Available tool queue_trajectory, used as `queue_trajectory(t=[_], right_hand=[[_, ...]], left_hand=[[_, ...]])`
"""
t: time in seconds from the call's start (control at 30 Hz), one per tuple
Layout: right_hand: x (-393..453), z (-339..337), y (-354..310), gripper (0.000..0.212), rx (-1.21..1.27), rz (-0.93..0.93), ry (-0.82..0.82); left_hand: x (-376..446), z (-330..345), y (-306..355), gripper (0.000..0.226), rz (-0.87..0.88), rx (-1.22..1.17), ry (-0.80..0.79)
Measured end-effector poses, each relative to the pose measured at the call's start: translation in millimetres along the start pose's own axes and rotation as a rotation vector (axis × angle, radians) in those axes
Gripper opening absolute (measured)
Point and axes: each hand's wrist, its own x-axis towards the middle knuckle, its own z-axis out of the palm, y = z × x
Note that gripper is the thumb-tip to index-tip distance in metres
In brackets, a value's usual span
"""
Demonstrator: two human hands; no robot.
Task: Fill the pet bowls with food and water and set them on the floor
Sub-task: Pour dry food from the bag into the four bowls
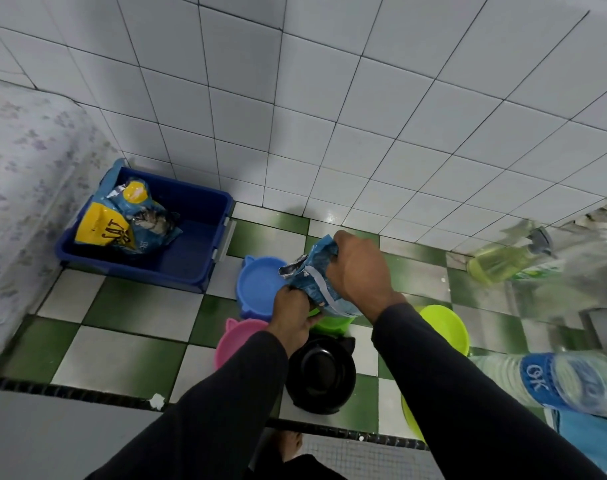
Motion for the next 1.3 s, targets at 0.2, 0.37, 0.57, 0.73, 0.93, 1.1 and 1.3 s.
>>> queue_trajectory(t=[0.2,0.37,0.57,0.73,0.93,1.1,1.3], right_hand=[[2.4,4.3,-6.7,0.024,-0.066,-0.034,0.0],[4.0,11.1,-11.2,0.025,-0.112,-0.048,-0.005],[5.7,17.5,-13.5,0.025,-0.144,-0.068,0.002],[6.8,20.7,-16.0,0.024,-0.164,-0.092,-0.008],[9.0,23.3,-20.3,0.021,-0.177,-0.113,0.0],[13.5,25.3,-23.9,0.022,-0.187,-0.134,-0.013],[12.6,26.7,-23.8,0.019,-0.182,-0.156,0.001]], left_hand=[[1.5,-3.3,-1.7,0.027,-0.081,-0.076,0.005],[6.0,-5.2,-5.7,0.024,-0.128,-0.122,0.008],[5.9,-7.9,-7.5,0.022,-0.159,-0.153,0.009],[0.8,-9.2,-8.4,0.025,-0.171,-0.164,-0.03],[-0.3,-10.7,-8.2,0.025,-0.171,-0.201,-0.06],[-0.9,-11.5,-5.6,0.025,-0.19,-0.216,-0.061],[-1.7,-13.6,-5.5,0.023,-0.211,-0.213,-0.068]])
